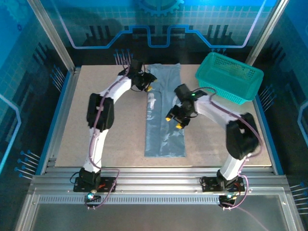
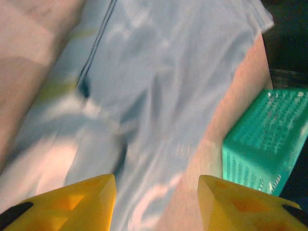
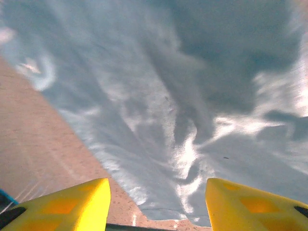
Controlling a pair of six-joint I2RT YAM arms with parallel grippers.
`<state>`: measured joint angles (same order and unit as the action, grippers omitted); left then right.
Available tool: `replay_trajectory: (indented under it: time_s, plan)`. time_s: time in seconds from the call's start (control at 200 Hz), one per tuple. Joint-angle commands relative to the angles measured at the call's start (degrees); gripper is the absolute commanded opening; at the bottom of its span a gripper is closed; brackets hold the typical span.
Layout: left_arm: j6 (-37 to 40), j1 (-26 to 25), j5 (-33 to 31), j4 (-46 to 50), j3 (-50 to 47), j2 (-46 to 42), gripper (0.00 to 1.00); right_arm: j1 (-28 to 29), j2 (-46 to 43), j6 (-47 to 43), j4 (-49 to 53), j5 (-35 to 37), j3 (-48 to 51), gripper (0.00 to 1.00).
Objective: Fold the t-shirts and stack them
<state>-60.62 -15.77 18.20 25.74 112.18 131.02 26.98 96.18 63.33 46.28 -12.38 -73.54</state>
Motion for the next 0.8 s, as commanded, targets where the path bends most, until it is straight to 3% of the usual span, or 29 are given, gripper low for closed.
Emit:
replay_trajectory:
  time_s: [0.0, 0.07, 0.21, 0.315, 0.41, 0.585, 0.795]
  plan:
    - [7.29, -1.29, 1.08, 7.55, -14.73, -14.76, 0.48, -3.92, -8.08, -10.51, 3.79, 0.36, 7.15, 0.57]
    - [12.33, -2.28, 5.53, 12.79, -24.53, -19.68, 0.47, -5.26, -11.61, -16.88, 5.25, -1.59, 11.18, 0.57]
    - [22.69, -7.51, 7.22, 23.75, -40.96, -28.07, 0.47, -4.59, -15.89, -24.44, 9.61, -3.59, 17.91, 0.58]
    - [22.91, -13.46, 10.84, 22.73, -50.67, -32.8, 0.49, -2.43, -18.12, -24.93, 8.4, -5.84, 22.31, 0.59]
    - [18.28, -17.11, 12.24, 17.24, -56.59, -34.33, 0.5, -1.41, -17.4, -24.67, 5.83, -7.45, 25.22, 0.59]
    - [13.52, -19.61, 11.74, 10.3, -58.38, -32.75, 0.49, -0.32, -14.12, -23.36, 1.47, -9.94, 27.74, 0.59]
    - [13.81, -19.84, 7.54, 11.08, -58.61, -31.93, 0.34, 1.42, -13.36, -20.01, -1.83, -9.37, 29.28, 0.59]
